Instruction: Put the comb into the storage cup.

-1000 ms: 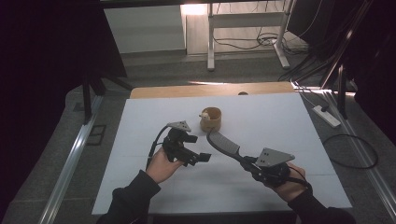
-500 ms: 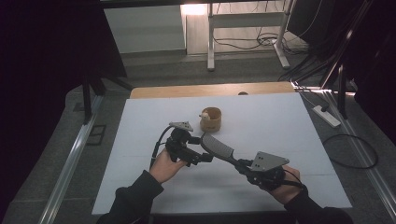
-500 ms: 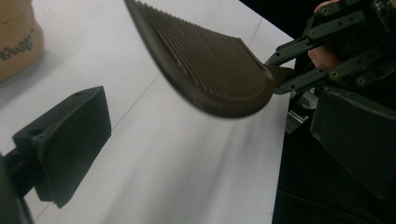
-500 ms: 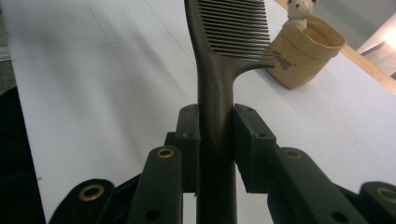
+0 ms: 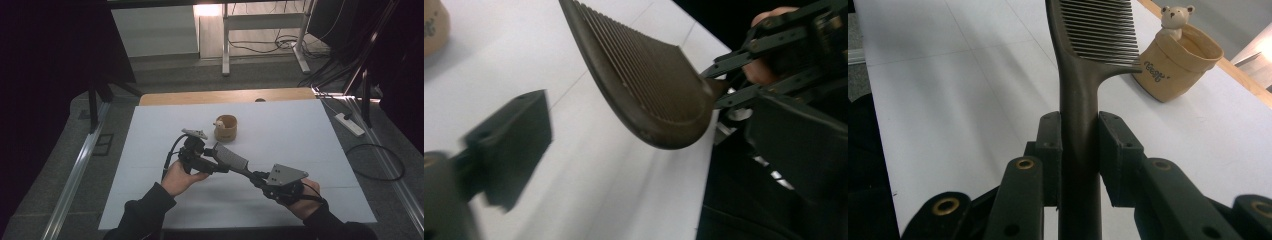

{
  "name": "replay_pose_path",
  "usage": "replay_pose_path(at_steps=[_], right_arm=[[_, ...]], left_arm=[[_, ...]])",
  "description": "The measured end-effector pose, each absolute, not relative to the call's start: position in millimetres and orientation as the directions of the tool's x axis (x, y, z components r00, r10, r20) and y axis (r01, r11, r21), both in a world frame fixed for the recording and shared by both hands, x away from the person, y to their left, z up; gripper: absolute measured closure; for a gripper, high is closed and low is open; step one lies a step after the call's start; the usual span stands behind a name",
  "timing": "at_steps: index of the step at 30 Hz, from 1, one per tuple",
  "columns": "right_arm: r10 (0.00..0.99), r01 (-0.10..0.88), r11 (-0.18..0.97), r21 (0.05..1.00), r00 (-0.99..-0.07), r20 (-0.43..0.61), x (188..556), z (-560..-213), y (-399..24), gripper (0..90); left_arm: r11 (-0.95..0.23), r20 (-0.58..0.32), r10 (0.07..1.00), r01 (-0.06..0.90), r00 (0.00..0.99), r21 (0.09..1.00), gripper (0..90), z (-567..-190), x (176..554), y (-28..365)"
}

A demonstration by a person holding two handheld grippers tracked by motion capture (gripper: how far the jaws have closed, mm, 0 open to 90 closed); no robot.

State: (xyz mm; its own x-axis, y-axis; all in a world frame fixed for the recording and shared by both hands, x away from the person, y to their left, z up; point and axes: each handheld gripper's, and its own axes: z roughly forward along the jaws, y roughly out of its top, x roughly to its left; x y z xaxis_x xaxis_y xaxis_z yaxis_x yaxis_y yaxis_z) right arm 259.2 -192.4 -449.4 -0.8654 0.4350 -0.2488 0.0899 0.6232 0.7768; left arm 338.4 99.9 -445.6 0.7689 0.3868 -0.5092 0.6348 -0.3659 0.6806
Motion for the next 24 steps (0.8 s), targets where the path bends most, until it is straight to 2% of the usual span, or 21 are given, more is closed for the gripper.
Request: replay_pose_path(at_steps=[5,12,18,24], right_arm=[[0.435,0.086,0.624,0.776,-0.864,-0.255,259.0,-449.4,-192.4,73.0],[0.432,0.077,0.629,0.773,-0.862,-0.266,258.6,-449.7,-192.1,73.0],[0.428,0.069,0.628,0.775,-0.862,-0.271,258.2,-449.9,-192.0,73.0],[0.423,0.064,0.637,0.768,-0.862,-0.279,258.6,-451.1,-191.7,72.9]], left_arm=[[-0.348,-0.572,0.335,0.663,0.749,0.663,29.6,-446.6,340.7,105.1],[-0.348,-0.619,0.313,0.693,0.721,0.632,53.2,-448.4,341.7,105.8],[-0.32,-0.678,0.252,0.721,0.691,0.615,67.7,-450.3,343.7,108.5],[-0.305,-0.732,0.189,0.747,0.655,0.59,77.3,-453.3,345.6,109.6]])
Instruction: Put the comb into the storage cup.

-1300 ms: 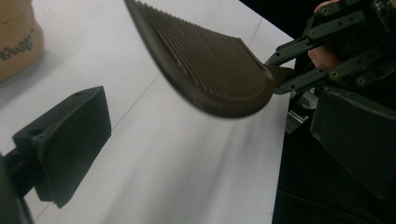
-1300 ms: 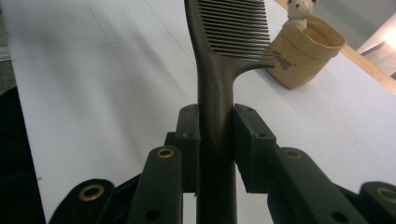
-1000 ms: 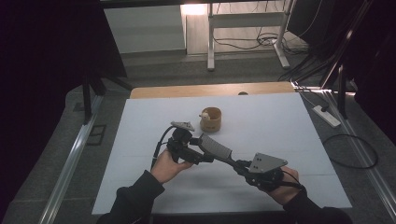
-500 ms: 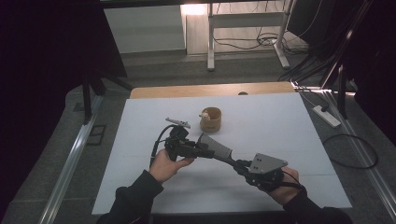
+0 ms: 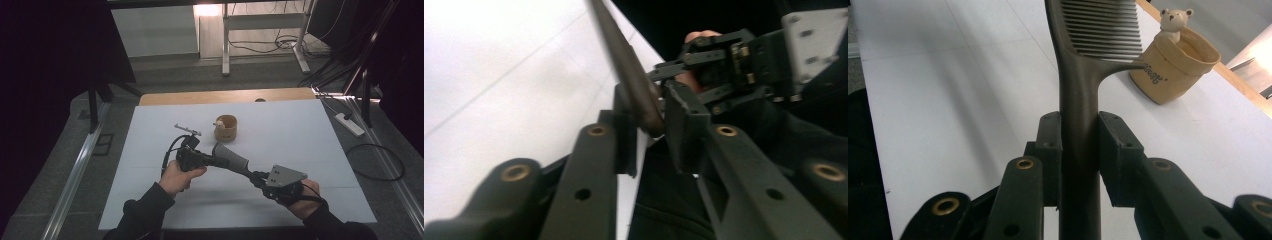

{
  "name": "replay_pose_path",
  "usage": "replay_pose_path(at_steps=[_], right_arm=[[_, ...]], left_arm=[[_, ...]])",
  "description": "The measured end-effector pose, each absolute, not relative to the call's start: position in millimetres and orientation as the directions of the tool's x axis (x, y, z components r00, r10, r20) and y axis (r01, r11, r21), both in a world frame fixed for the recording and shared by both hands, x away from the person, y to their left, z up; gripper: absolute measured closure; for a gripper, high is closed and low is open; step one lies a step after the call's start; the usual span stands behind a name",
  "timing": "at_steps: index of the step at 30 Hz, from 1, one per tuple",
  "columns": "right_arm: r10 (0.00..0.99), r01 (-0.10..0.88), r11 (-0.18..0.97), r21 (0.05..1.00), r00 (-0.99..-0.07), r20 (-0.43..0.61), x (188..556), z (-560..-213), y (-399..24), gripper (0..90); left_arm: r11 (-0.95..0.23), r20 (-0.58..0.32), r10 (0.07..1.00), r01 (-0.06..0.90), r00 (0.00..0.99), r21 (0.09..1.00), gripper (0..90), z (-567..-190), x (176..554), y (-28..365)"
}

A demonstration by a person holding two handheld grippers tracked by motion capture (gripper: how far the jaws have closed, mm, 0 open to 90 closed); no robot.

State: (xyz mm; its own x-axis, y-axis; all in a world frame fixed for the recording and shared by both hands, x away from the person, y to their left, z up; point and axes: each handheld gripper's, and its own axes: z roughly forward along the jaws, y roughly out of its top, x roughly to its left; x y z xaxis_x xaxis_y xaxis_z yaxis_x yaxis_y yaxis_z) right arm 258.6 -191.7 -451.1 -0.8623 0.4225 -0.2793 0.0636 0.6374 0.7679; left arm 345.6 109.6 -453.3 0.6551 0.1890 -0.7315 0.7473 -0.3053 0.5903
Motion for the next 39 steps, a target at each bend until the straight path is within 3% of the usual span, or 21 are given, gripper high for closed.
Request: replay_pose_path(at_steps=[3,11,30,39], right_arm=[[0.418,0.053,0.648,0.76,-0.859,-0.296,258.1,-452.4,-190.9,72.9],[0.418,0.057,0.637,0.769,-0.864,-0.282,259.6,-453.3,-191.8,71.7],[0.45,0.147,0.598,0.788,-0.875,-0.178,267.8,-455.4,-194.8,39.7],[0.46,0.184,0.601,0.778,-0.875,-0.149,271.7,-457.8,-198.6,31.9]], left_arm=[[-0.299,-0.746,0.176,0.757,0.643,0.582,81.6,-454.0,345.6,109.5],[-0.301,-0.748,0.183,0.761,0.638,0.575,82.7,-451.5,344.3,109.2],[-0.326,-0.693,0.231,0.726,0.683,0.606,82.6,-447.0,343.0,110.6],[-0.326,-0.669,0.247,0.711,0.701,0.623,82.6,-444.4,342.8,113.5]])
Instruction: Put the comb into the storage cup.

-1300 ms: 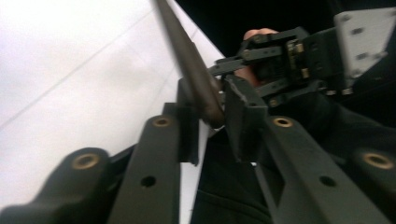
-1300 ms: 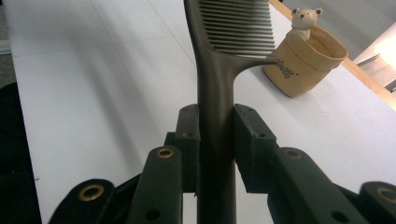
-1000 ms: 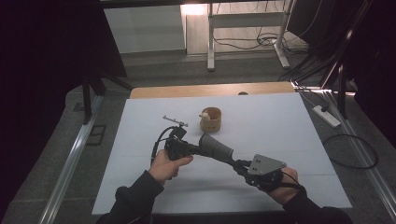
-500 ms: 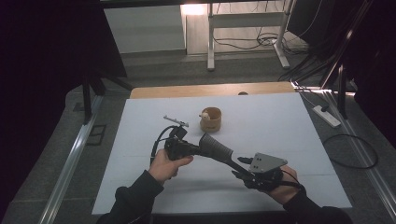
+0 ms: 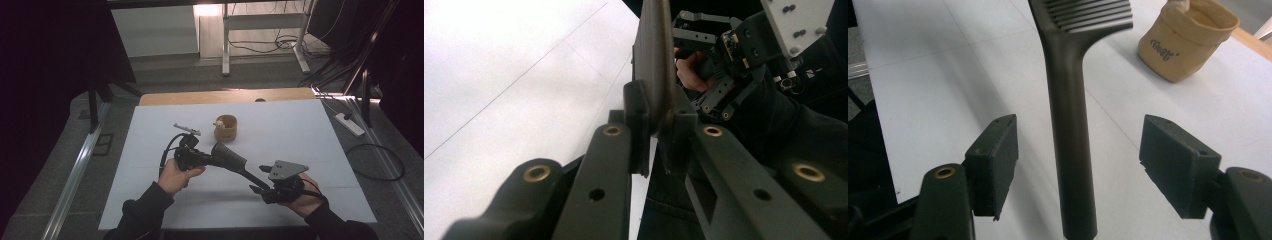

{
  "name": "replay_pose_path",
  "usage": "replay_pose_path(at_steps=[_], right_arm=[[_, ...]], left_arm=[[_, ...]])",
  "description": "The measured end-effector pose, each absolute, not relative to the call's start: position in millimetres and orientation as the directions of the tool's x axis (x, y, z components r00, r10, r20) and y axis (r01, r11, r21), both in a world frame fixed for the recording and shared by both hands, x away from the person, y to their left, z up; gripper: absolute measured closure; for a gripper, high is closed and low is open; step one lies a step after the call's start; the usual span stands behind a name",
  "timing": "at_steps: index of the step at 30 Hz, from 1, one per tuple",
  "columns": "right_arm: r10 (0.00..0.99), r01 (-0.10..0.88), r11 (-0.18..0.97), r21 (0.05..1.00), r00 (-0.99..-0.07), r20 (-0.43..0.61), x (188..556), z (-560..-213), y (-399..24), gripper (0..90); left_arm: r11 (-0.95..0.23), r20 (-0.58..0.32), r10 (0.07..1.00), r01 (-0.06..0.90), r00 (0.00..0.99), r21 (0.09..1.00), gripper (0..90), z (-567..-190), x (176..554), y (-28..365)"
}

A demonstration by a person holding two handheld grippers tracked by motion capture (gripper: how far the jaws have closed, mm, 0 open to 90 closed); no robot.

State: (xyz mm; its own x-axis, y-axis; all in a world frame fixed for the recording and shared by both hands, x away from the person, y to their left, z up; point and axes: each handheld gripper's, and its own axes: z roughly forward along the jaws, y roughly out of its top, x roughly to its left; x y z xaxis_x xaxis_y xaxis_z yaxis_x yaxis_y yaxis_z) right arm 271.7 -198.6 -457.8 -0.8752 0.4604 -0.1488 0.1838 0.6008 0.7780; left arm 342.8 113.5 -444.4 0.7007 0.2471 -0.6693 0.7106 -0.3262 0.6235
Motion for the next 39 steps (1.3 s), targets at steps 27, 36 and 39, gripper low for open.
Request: replay_pose_path(at_steps=[27,36,39], right_arm=[[0.48,0.276,0.602,0.75,-0.875,-0.063,288.1,-465.7,-211.8,8.3],[0.496,0.291,0.591,0.753,-0.867,-0.055,293.9,-467.9,-220.0,3.7],[0.5,0.299,0.592,0.749,-0.864,-0.051,295.6,-468.6,-222.8,3.3]], left_arm=[[-0.295,-0.628,0.303,0.697,0.717,0.653,82.6,-438.6,344.6,130.2],[-0.277,-0.614,0.325,0.693,0.719,0.665,82.6,-437.2,345.5,138.2],[-0.269,-0.609,0.334,0.692,0.72,0.67,82.6,-436.0,345.8,141.3]])
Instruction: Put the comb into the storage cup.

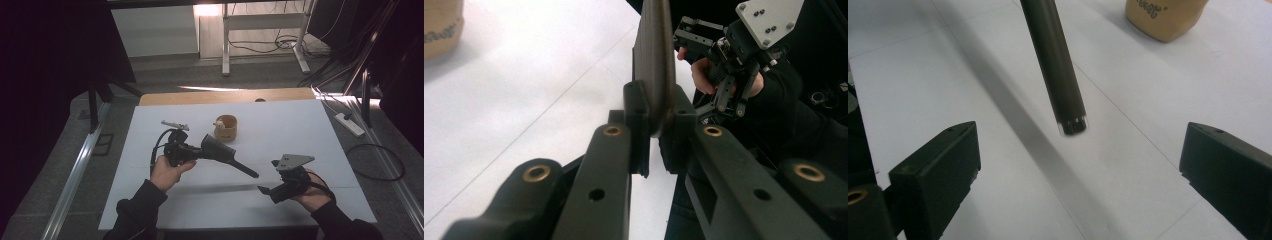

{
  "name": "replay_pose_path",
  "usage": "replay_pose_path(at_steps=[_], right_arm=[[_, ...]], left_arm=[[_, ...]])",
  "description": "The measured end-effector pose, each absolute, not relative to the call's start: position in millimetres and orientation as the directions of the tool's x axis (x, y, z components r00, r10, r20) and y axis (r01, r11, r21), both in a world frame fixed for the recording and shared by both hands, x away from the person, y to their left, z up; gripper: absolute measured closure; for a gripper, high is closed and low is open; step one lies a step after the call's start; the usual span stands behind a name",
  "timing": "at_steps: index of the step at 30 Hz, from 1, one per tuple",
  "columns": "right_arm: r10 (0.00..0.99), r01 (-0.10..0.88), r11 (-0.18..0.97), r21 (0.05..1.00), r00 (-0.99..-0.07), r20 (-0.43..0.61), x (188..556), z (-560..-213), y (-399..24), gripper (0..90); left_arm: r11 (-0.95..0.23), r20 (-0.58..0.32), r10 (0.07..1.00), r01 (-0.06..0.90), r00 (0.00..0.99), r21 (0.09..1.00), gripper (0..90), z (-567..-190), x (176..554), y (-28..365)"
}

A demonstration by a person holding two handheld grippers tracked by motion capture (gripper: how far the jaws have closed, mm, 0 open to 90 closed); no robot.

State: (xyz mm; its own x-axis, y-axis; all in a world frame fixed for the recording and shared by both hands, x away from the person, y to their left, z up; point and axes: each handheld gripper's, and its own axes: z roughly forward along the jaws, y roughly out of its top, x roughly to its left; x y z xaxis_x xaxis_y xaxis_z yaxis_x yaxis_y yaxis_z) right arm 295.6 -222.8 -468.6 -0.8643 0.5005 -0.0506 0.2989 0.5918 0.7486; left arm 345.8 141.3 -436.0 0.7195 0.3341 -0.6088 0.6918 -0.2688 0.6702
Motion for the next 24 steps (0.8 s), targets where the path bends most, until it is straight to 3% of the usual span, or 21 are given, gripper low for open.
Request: replay_pose_path(at_steps=[24], right_arm=[[0.556,0.375,0.569,0.732,-0.831,-0.007,299.4,-470.5,-249.5,2.3]], left_arm=[[-0.214,-0.577,0.395,0.682,0.715,0.699,82.7,-429.4,347.3,160.0]])
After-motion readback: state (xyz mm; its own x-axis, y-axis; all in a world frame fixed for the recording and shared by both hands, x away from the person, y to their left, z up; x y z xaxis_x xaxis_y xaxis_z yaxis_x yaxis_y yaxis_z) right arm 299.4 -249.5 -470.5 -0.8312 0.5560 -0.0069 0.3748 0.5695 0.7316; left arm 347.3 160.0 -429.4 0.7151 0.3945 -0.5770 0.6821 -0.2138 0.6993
